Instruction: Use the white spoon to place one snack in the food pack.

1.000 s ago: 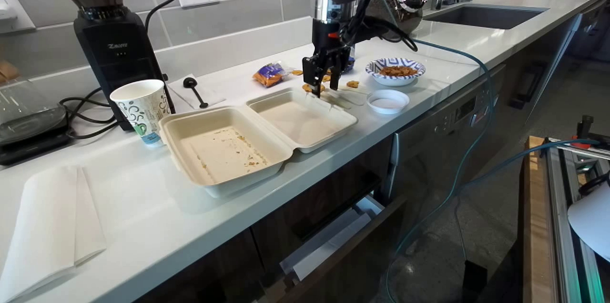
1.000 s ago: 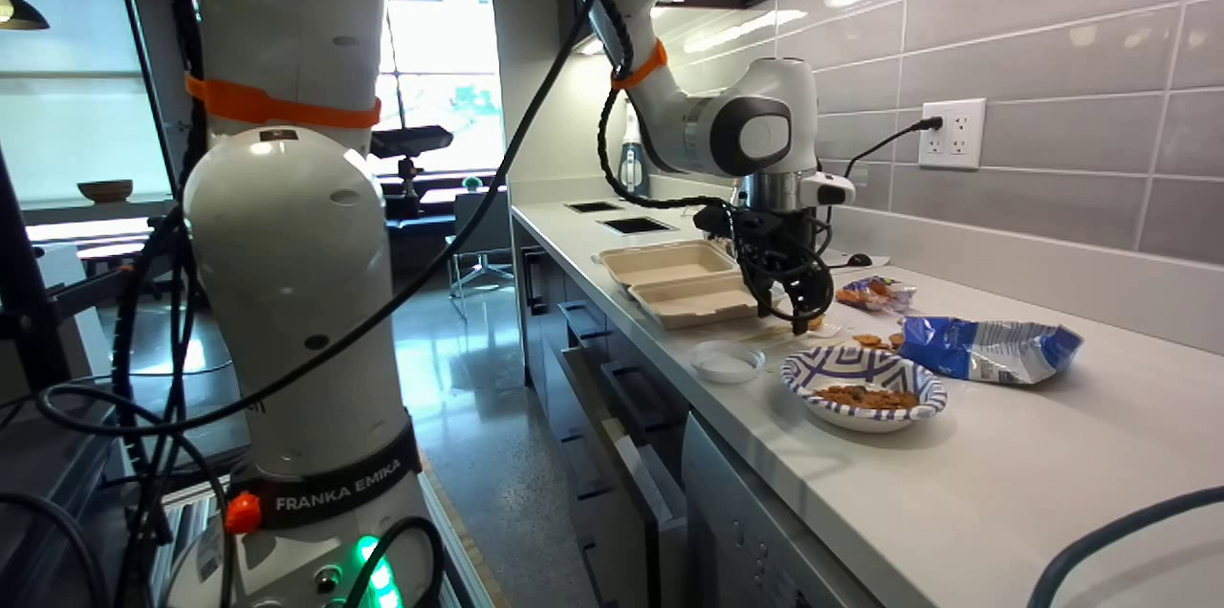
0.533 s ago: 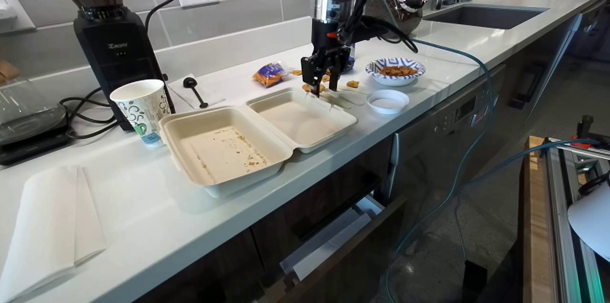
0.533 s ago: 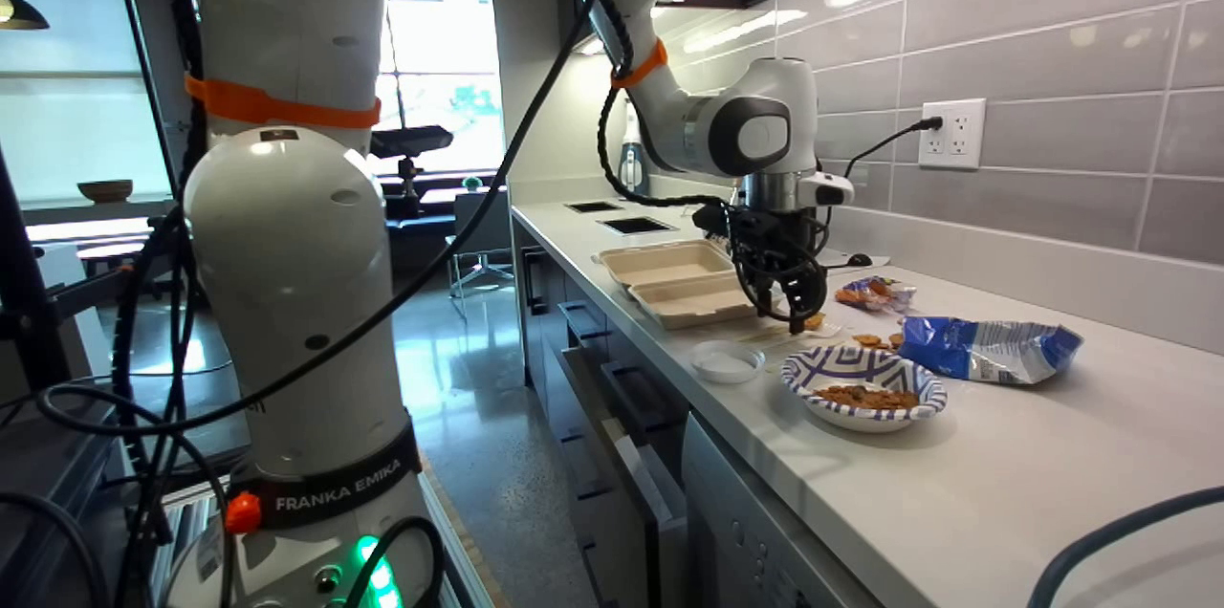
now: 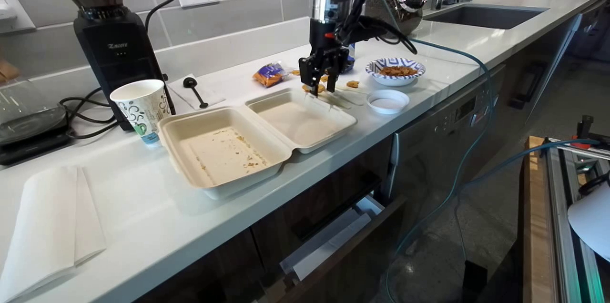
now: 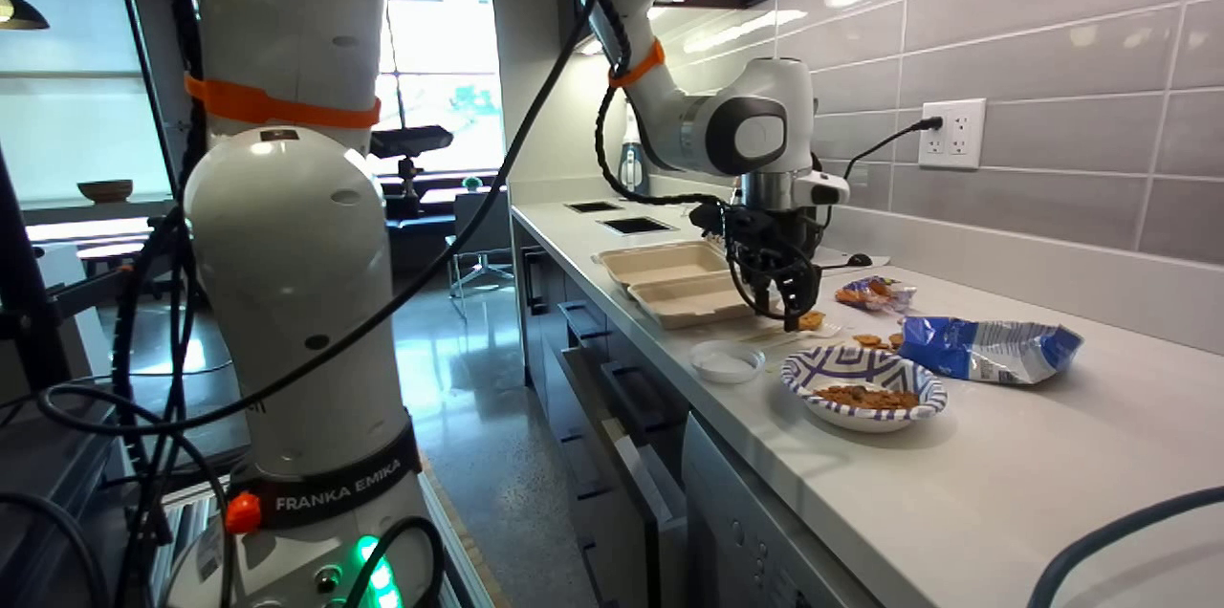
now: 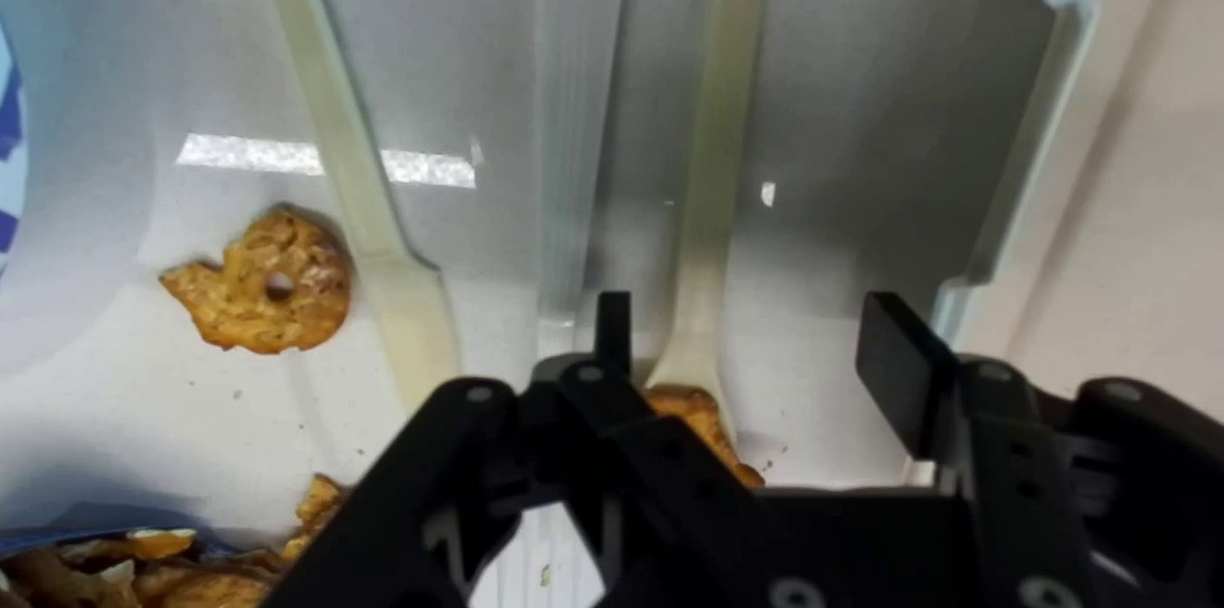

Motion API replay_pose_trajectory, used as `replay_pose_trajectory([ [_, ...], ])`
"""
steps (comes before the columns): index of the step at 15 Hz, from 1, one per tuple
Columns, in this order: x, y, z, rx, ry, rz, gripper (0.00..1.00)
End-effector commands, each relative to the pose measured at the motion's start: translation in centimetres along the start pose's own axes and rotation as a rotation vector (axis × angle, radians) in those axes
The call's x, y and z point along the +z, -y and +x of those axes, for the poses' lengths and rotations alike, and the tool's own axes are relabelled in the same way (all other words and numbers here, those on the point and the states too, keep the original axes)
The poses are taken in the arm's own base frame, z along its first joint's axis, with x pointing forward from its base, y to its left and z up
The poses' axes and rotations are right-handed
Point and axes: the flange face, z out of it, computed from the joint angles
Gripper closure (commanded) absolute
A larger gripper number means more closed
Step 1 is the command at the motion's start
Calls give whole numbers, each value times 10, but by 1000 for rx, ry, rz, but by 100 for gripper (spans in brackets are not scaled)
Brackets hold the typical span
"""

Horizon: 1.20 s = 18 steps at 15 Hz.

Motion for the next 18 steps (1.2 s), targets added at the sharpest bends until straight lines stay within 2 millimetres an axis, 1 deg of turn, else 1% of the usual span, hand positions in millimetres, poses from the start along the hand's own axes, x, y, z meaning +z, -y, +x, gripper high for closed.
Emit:
replay_pose_trajectory([
  [1,0,4,-4,27,-13,21,40],
  [2,0,4,-4,30,-12,23,39],
  [5,0,3,-4,35,-14,27,42],
  [10,1,2,-5,46,-11,34,44],
  [13,1,1,-5,52,-11,37,52],
  [14,2,1,-6,53,-10,37,50],
  [15,2,0,-6,55,-10,38,54],
  [16,2,0,-6,57,-9,39,51],
  [17,2,0,-6,60,-9,41,52],
  [18,2,0,-6,64,-8,42,50],
])
